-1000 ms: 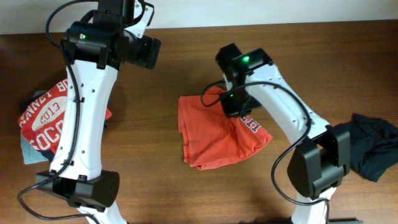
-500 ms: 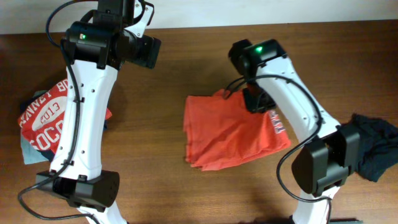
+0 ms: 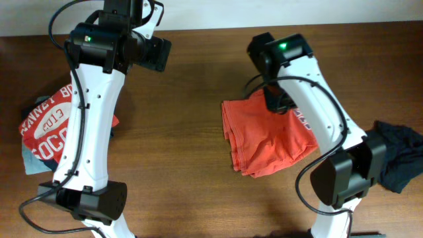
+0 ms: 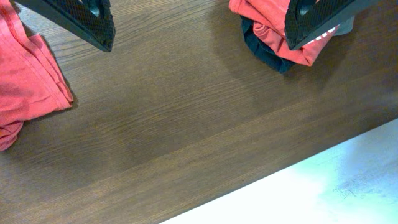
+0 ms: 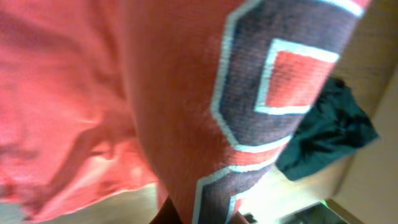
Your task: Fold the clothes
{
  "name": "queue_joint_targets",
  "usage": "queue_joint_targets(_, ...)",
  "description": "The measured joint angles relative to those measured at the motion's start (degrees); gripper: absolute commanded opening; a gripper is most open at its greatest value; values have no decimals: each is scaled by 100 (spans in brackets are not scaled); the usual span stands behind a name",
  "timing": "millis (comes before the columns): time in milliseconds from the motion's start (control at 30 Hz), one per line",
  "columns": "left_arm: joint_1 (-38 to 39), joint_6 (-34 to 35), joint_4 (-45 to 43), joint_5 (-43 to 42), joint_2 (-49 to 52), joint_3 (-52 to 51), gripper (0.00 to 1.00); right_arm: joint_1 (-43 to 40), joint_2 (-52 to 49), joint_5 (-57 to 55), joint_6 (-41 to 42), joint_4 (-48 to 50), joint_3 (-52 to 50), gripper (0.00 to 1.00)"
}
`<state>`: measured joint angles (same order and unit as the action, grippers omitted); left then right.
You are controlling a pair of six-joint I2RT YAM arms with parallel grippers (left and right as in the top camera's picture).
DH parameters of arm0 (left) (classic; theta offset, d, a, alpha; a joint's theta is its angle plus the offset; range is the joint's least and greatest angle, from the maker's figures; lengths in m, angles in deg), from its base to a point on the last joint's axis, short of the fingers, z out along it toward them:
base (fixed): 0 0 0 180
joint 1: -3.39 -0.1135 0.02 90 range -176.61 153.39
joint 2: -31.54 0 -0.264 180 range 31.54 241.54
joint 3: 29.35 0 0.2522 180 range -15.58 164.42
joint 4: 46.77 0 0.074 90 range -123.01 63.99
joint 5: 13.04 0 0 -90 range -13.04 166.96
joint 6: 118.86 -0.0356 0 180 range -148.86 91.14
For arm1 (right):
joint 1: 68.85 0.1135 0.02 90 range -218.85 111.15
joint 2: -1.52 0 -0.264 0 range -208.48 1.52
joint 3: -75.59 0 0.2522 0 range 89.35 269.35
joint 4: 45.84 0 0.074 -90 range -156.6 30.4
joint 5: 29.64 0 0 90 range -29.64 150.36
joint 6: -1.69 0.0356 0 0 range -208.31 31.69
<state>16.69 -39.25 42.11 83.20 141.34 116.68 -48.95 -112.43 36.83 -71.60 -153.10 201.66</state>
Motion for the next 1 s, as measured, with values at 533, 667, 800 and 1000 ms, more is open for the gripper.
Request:
queue_joint_targets(533,0,0,-13,0,0,0,87,1423,-946,984,155,623,-284,34)
queue_joint_targets(667,0,-2,-15,0,0,0,87,1617,-944,1281,153,704,-284,34)
queue_joint_targets(800,0,0,-15,0,0,0,87,1602,-944,1458,151,695,-284,33)
queue_joint_targets(1000,0,0,-15,0,0,0,87,1266,-929,1467,153,680,-284,38)
